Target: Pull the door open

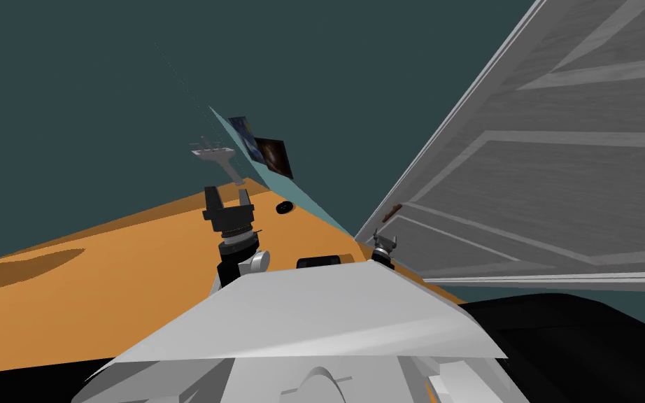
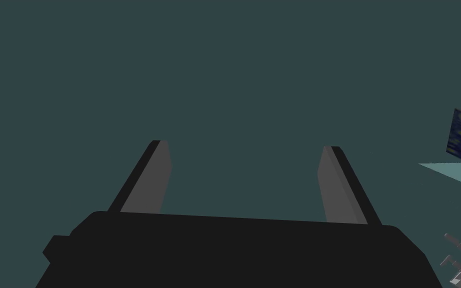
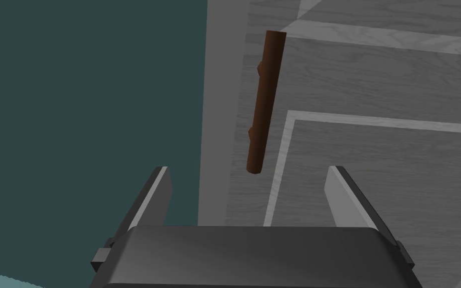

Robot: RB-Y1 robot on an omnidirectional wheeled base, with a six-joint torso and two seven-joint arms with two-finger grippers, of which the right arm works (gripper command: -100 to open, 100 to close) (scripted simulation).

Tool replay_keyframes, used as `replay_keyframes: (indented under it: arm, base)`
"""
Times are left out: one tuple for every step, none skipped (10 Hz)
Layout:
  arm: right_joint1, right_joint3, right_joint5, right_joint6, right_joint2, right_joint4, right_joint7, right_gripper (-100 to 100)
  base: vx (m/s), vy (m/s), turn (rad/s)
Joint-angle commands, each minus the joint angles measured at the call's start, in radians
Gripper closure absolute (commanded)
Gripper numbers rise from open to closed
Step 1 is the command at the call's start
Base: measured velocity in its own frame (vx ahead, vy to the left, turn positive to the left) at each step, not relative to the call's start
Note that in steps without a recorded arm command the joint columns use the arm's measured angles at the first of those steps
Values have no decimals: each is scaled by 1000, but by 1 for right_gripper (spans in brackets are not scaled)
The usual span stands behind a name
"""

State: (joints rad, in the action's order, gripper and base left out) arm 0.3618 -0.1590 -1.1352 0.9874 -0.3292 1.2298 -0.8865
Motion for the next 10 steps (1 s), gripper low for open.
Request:
replay_keyframes:
  arm:
    - [-9, -7, -29, 16, -7, -35, -26, -100]
    - [-12, -11, -45, 23, -11, -50, -39, -100]
    - [-14, -14, -62, 30, -15, -65, -51, -100]
    - [-17, -18, -78, 37, -20, -80, -64, -100]
    - [-19, -21, -95, 44, -24, -95, -76, -100]
    - [-22, -24, -111, 51, -28, -109, -89, -100]
    - [-24, -27, -124, 56, -31, -121, -99, -100]
    - [-26, -30, -137, 62, -35, -133, -109, -100]
    - [-30, -35, -164, 73, -41, -157, -129, -100]
    - [-32, -38, -177, 79, -45, -169, -139, -100]
  base:
    - [-1, -97, 181]
    - [0, -110, 194]
    - [0, -112, 182]
    - [-9, -108, 169]
    - [-11, -105, 156]
    - [-15, -95, 224]
    - [-23, -78, 176]
    - [-18, -77, 151]
    - [-33, -109, 242]
    - [-24, -118, 210]
